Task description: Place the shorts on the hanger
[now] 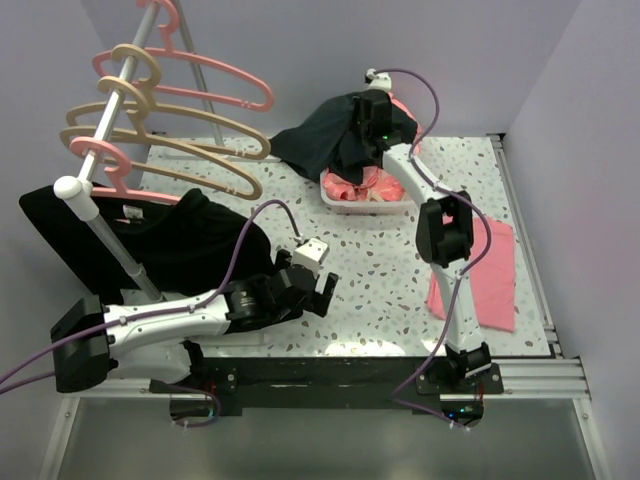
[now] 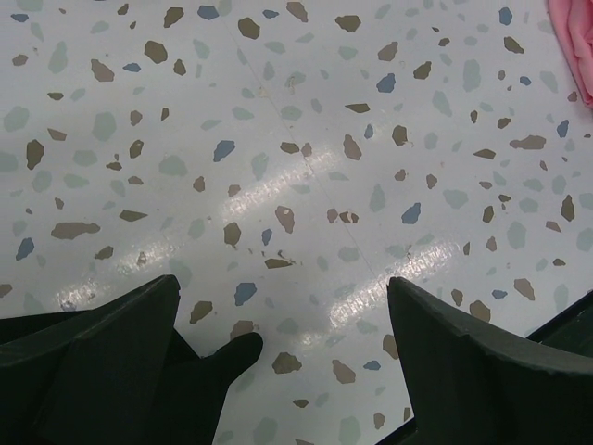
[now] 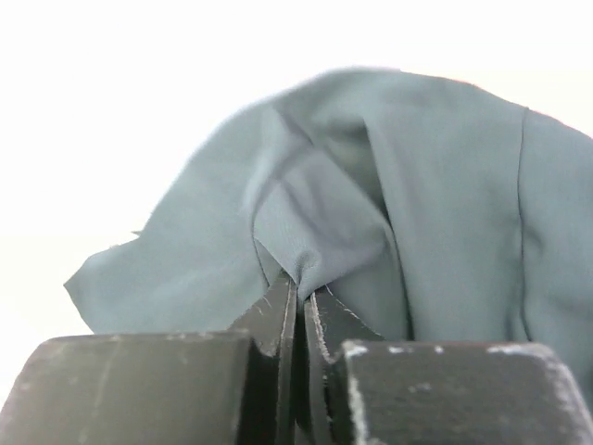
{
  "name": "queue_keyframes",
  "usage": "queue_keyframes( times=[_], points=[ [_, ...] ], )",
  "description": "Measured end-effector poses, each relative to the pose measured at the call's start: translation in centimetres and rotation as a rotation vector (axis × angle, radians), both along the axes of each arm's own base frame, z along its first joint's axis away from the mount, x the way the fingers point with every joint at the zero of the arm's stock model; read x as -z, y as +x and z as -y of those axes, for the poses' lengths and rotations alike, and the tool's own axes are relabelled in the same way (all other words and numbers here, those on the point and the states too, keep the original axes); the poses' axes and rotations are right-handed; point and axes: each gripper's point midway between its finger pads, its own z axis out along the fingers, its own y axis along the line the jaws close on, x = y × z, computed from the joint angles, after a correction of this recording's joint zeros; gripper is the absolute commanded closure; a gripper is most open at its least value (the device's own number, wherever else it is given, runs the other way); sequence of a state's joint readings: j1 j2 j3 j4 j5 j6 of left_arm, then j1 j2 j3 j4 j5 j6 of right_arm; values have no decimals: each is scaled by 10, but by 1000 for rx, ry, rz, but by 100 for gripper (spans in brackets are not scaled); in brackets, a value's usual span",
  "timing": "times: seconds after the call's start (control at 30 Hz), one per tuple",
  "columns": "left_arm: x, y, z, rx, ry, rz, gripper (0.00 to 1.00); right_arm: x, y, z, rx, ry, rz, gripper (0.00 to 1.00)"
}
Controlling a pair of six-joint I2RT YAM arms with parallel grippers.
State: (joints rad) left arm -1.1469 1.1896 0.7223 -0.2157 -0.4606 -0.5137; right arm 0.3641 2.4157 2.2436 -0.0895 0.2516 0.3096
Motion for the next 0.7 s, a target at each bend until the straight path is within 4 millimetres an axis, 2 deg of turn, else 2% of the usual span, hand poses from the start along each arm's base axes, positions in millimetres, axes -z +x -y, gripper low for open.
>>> queue_keyframes(
  times=[0.2,0.33,0.47,0.53,0.63,0.7],
  points=[
    [-4,1,-2,-7,-8,9,0,-37,-8,1,-11,21,37,100],
    [-8,1,-4,-12,-13,17,0,-86,-23,4,-30,42,89,100],
    [-15,2,-5,-17,-28,31,0,-165,-55,14,-42,70,184,100],
    [-19,3,-6,-16,-34,41,0,-216,-77,22,-43,91,262,100],
    [-29,4,-5,-9,-49,59,0,-285,-118,39,-42,121,369,100],
    [-39,5,-2,-3,-65,75,1,-321,-148,51,-37,136,426,100]
  ],
)
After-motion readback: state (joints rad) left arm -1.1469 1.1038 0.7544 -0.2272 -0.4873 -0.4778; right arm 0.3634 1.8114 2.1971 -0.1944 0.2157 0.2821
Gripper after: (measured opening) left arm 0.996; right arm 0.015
